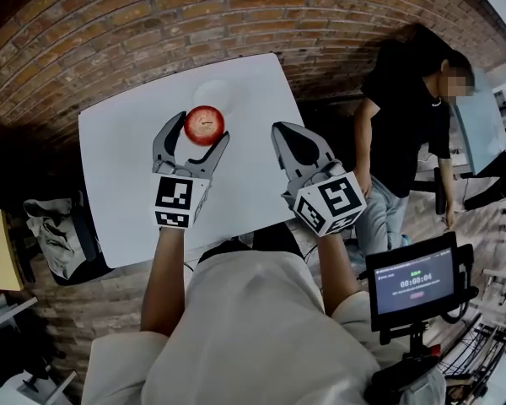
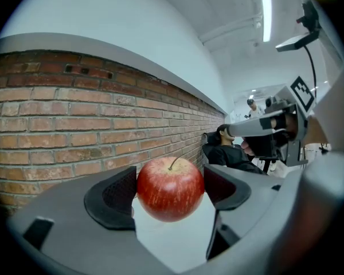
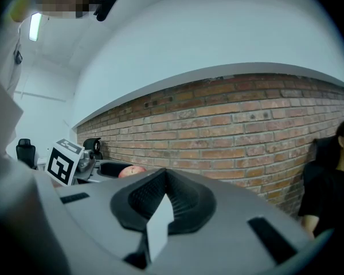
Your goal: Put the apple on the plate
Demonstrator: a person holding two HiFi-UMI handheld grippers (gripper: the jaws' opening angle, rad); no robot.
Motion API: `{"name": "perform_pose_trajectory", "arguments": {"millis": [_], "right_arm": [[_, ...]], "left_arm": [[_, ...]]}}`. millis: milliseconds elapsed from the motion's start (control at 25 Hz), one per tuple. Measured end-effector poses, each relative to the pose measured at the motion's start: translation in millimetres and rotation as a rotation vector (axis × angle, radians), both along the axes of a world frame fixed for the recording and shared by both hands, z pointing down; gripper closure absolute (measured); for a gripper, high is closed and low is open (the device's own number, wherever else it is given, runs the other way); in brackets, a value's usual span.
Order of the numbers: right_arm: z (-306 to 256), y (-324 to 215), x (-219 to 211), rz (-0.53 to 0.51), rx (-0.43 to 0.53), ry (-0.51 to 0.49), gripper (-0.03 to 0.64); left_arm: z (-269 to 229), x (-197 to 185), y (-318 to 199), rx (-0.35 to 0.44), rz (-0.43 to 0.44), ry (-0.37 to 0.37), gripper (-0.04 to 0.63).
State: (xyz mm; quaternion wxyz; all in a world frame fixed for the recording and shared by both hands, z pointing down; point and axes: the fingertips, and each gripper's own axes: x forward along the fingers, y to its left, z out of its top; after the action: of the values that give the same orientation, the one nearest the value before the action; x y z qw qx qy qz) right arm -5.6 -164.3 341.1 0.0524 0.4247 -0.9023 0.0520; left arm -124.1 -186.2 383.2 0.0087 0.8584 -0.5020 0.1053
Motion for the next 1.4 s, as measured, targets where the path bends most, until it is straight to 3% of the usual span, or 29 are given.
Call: {"name": "perform_pose_trajectory", "arguments": {"millis": [1400], "right_arm": [[110, -121, 24, -0.014, -0.266, 0.015, 0.614]], "left_arm": [[152, 7, -161, -0.228, -0.056, -0.033, 0.222]]}}
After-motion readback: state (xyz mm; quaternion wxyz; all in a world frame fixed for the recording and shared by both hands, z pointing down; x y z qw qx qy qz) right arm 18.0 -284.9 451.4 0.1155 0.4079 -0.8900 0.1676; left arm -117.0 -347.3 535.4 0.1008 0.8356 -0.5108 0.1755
